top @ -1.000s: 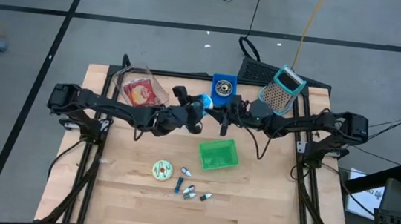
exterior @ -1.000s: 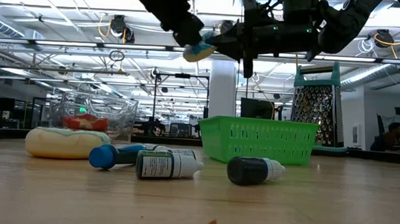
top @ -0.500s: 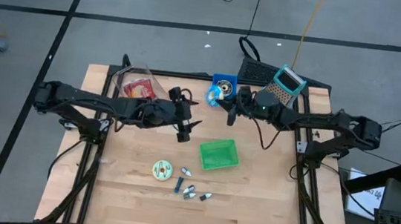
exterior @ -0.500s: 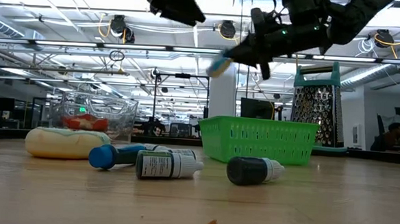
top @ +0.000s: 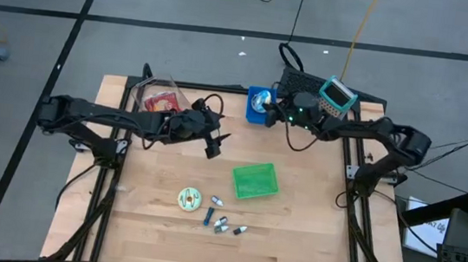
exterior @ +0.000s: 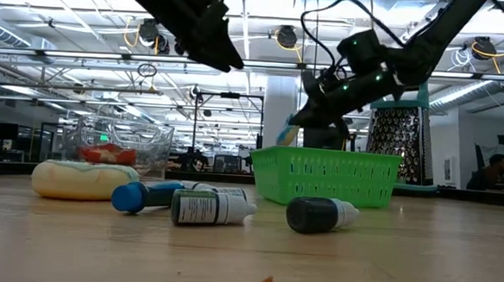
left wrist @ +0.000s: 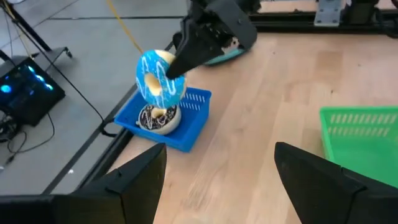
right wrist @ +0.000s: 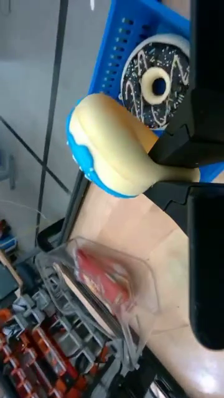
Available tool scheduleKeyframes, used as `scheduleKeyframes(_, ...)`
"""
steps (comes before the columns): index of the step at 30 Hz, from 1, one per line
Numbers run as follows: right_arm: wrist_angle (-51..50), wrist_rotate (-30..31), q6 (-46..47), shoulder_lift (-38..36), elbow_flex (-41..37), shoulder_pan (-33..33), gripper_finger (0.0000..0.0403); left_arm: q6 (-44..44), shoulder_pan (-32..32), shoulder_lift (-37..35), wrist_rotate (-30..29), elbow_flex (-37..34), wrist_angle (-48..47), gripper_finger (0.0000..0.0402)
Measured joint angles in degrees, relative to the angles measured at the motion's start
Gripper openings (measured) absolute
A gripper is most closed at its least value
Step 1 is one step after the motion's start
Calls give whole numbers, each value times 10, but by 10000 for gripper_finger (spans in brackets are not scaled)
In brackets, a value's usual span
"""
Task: Pick & Place Food Item
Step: Put the blue donut into the blue bin
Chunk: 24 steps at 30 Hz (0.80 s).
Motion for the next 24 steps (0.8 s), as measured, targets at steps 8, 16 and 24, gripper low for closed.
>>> scheduleKeyframes(8, 98, 2, 30, 80, 0, -32, 14, -13, 3, 0, 7, -14, 11, 299)
scheduleKeyframes(16, 169, -1, 30, 135, 0, -39, 13, -15, 3, 0, 7, -14, 11, 299)
scheduleKeyframes(24, 172, 50, -31, 142, 0, -40, 36, -18, 3, 0, 7, -14, 11, 299)
